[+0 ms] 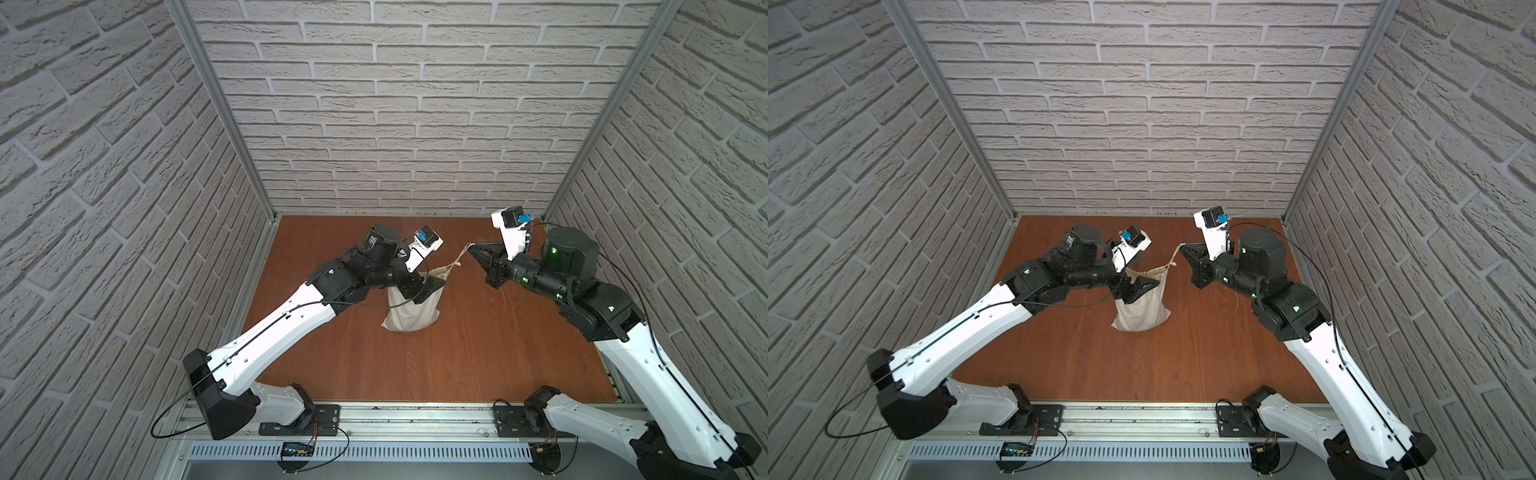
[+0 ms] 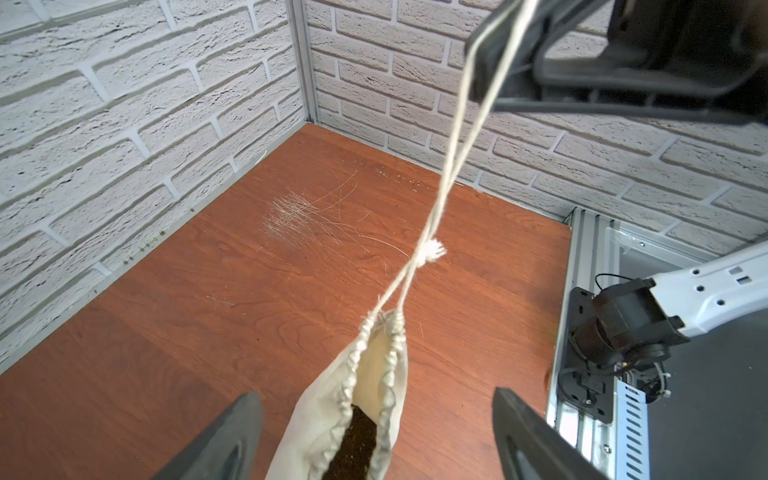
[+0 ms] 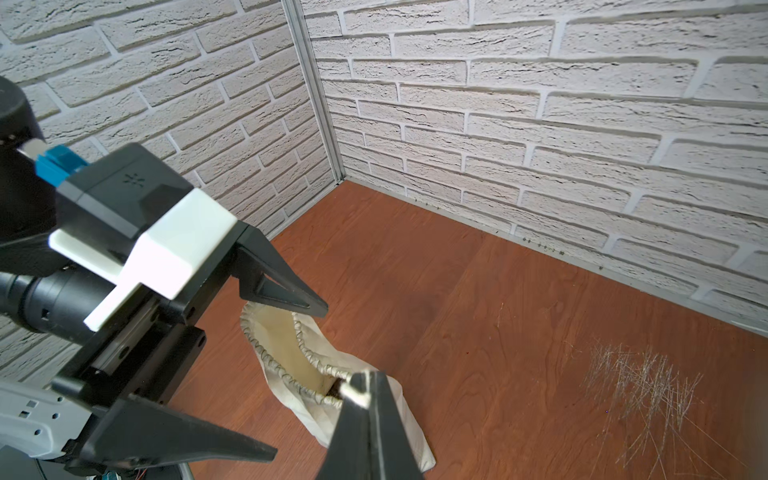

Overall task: Close the soil bag
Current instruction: Frap the soil bag at the center of the board.

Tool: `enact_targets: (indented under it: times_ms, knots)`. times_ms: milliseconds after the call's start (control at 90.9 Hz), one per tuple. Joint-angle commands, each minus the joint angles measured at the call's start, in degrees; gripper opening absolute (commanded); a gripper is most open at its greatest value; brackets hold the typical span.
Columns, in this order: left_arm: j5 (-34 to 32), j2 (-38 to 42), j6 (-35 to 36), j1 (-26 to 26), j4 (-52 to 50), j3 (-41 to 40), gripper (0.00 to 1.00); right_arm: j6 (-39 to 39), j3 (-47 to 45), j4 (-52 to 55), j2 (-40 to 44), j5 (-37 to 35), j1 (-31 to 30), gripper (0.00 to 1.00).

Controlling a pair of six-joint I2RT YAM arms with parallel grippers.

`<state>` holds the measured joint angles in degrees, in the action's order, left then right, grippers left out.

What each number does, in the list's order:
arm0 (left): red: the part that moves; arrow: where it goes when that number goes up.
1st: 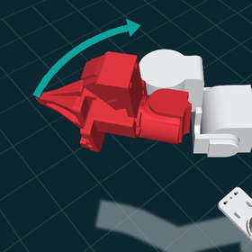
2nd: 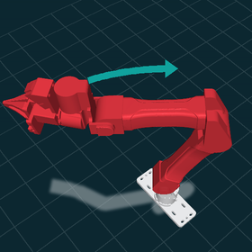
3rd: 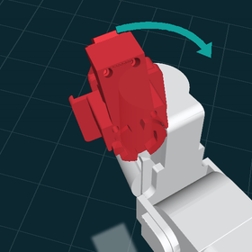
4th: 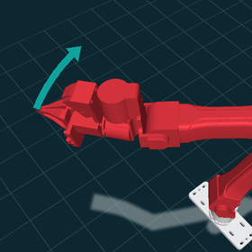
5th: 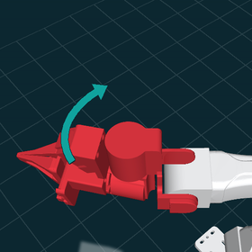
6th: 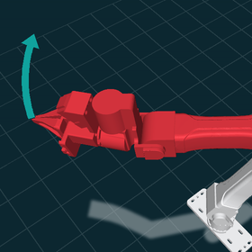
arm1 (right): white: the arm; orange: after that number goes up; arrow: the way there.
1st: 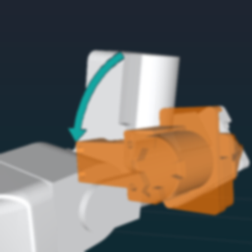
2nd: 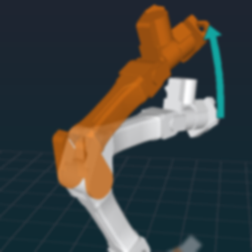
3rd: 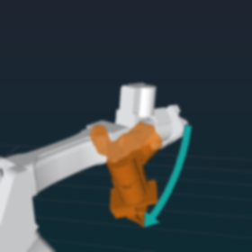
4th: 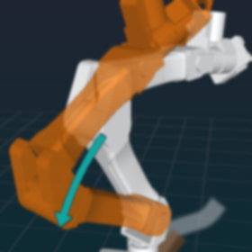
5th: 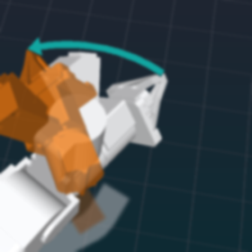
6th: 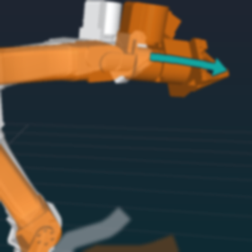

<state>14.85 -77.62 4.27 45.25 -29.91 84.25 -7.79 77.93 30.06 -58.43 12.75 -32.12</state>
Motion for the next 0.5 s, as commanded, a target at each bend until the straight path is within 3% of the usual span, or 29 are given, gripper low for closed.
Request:
enact_targets:
  times_ms: [0, 484]
  knots:
    - [1.97, -1.35, 1.53, 0.19, 2.4, 2.48, 0.88, -1.27, 2.13, -2.37, 0.44, 1.21, 0.3, 0.03]
    - [3.19, -4.17, 0.74, 0.24, 4.62, 4.59, 0.77, -3.61, 7.8, -2.8, -3.59, 5.32, 0.23, 0.03]
